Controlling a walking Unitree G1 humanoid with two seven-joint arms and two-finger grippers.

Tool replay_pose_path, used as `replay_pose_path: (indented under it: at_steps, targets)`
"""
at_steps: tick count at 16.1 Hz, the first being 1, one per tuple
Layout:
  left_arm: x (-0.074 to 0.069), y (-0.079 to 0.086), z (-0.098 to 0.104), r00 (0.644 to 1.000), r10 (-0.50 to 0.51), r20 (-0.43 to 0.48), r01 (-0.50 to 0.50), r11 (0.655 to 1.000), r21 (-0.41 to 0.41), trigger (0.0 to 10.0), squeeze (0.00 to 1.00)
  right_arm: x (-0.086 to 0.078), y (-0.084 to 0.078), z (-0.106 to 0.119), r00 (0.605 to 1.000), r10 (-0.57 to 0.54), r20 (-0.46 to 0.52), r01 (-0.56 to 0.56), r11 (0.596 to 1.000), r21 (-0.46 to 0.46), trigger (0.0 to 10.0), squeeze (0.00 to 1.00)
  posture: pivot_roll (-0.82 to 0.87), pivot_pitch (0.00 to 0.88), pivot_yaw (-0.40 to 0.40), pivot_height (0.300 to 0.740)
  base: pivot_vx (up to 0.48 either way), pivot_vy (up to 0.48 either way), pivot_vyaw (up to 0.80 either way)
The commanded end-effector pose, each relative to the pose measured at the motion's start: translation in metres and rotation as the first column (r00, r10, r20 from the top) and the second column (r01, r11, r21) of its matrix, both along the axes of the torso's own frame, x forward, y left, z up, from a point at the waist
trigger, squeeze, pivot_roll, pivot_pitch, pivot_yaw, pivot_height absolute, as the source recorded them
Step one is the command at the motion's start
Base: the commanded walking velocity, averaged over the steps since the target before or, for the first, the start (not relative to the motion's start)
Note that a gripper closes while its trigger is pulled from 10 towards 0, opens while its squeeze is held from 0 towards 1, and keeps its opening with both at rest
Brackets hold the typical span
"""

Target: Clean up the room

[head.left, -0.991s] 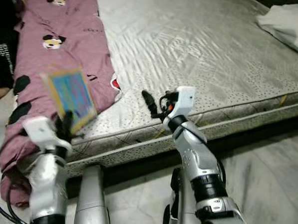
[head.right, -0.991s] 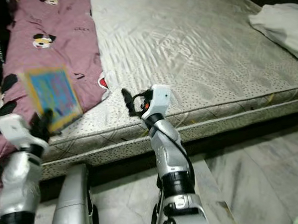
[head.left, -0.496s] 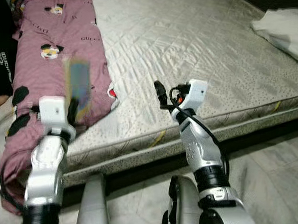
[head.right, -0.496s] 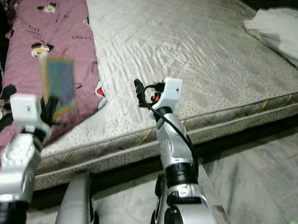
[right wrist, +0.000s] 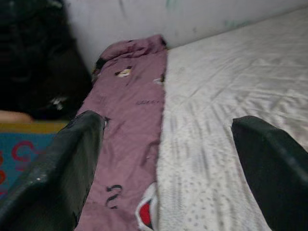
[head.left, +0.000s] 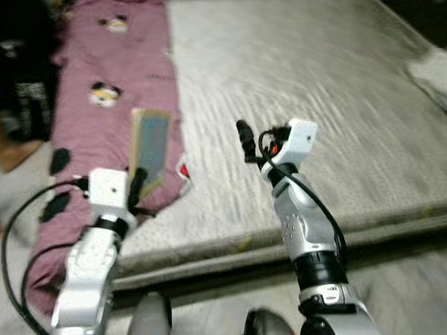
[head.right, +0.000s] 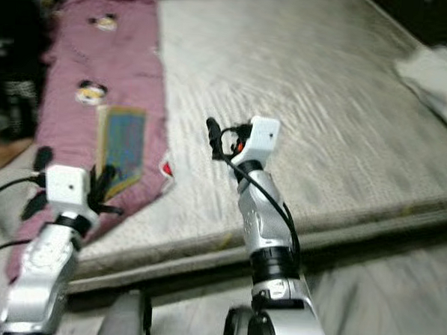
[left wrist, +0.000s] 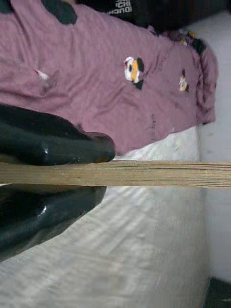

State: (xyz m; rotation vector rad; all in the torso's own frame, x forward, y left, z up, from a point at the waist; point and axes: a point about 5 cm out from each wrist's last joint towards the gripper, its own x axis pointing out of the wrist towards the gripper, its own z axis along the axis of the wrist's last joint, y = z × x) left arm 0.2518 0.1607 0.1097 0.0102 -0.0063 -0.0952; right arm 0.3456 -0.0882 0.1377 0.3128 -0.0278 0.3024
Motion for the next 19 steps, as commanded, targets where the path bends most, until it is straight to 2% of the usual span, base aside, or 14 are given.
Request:
replay_pose_path:
  at_steps: [1, 2, 4, 5, 6, 7, 8, 10, 14, 15, 18, 19]
  targets:
    - [-0.002, -0.005, 0.016, 0.997, -0.019, 0.08, 0.02, 1.0, -0.015, 10.0, 0.0, -0.002, -0.003, -0.001, 1.0, 0.003, 0.003, -0.003, 1.0, -0.013, 10.0, 0.0, 0.01, 0.0, -0.011, 0.74, 0.0, 0.0, 0.0]
    - [-0.003, -0.004, 0.017, 0.995, 0.013, 0.096, -0.014, 1.0, 0.005, 10.0, 0.0, -0.003, -0.006, -0.003, 1.0, -0.003, -0.001, 0.003, 1.0, -0.018, 10.0, 0.0, 0.0, 0.0, -0.012, 0.74, 0.0, 0.0, 0.0]
    - [-0.004, 0.002, 0.015, 0.994, 0.059, 0.094, -0.058, 0.998, -0.016, 10.0, 0.0, -0.003, -0.01, -0.006, 1.0, -0.02, -0.008, 0.02, 1.0, -0.022, 10.0, 0.0, 0.0, 0.0, -0.004, 0.74, 0.0, 0.0, 0.0]
    - [-0.004, 0.012, 0.008, 0.986, 0.155, 0.068, -0.152, 0.988, -0.037, 10.0, 0.0, -0.005, -0.012, -0.008, 1.0, -0.025, -0.013, 0.025, 0.999, -0.027, 10.0, 0.0, 0.0, 0.0, -0.004, 0.74, 0.0, 0.0, 0.0]
    - [-0.004, 0.016, 0.007, 0.981, 0.177, 0.081, -0.178, 0.984, 0.002, 10.0, 0.0, -0.005, -0.013, -0.009, 1.0, -0.027, -0.014, 0.027, 0.999, -0.032, 10.0, 0.0, 0.0, 0.0, -0.008, 0.74, 0.0, 0.0, 0.0]
    - [-0.004, 0.018, 0.006, 0.979, 0.182, 0.088, -0.185, 0.982, 0.034, 10.0, 0.0, -0.005, -0.014, -0.01, 0.999, -0.031, -0.016, 0.03, 0.999, -0.036, 10.0, 0.0, 0.0, 0.0, -0.013, 0.74, 0.0, 0.0, 0.0]
    - [-0.004, 0.017, 0.003, 0.982, 0.174, 0.068, -0.176, 0.984, 0.022, 10.0, 0.0, -0.006, -0.015, -0.01, 0.999, -0.035, -0.017, 0.035, 0.998, -0.047, 10.0, 0.0, 0.0, 0.0, -0.013, 0.74, 0.0, 0.0, 0.0]
    - [-0.006, 0.01, -0.009, 0.988, 0.15, 0.05, -0.152, 0.987, 0.06, 10.0, 0.0, -0.007, -0.021, -0.018, 0.998, -0.059, -0.033, 0.057, 0.996, -0.075, 10.0, 0.0, 0.01, 0.0, -0.002, 0.74, 0.0, 0.0, 0.0]
    - [0.0, 0.001, -0.015, 0.993, 0.117, 0.026, -0.119, 0.991, 0.058, 10.0, 0.0, -0.007, -0.024, -0.017, 0.993, -0.115, -0.023, 0.113, 0.992, -0.061, 10.0, 0.0, -0.03, 0.0, 0.038, 0.74, 0.0, 0.0, 0.0]
    - [0.003, 0.0, -0.014, 0.993, 0.119, 0.025, -0.12, 0.992, 0.043, 10.0, 0.0, -0.007, -0.027, -0.02, 0.991, -0.124, -0.052, 0.122, 0.991, -0.048, 10.0, 0.0, -0.03, 0.0, 0.035, 0.74, 0.0, 0.0, 0.0]
    - [0.005, -0.006, -0.009, 0.992, 0.114, 0.047, -0.114, 0.993, 0.015, 10.0, 0.0, -0.005, -0.029, -0.024, 0.987, -0.142, -0.069, 0.132, 0.981, -0.141, 10.0, 0.0, -0.03, 0.0, 0.013, 0.74, 0.0, 0.0, 0.0]
    - [0.004, -0.007, -0.01, 0.992, 0.116, 0.049, -0.117, 0.993, 0.015, 10.0, 0.0, -0.004, -0.023, -0.02, 0.993, -0.119, -0.007, 0.115, 0.972, -0.205, 10.0, 0.0, -0.03, 0.0, 0.003, 0.74, 0.0, 0.0, 0.0]
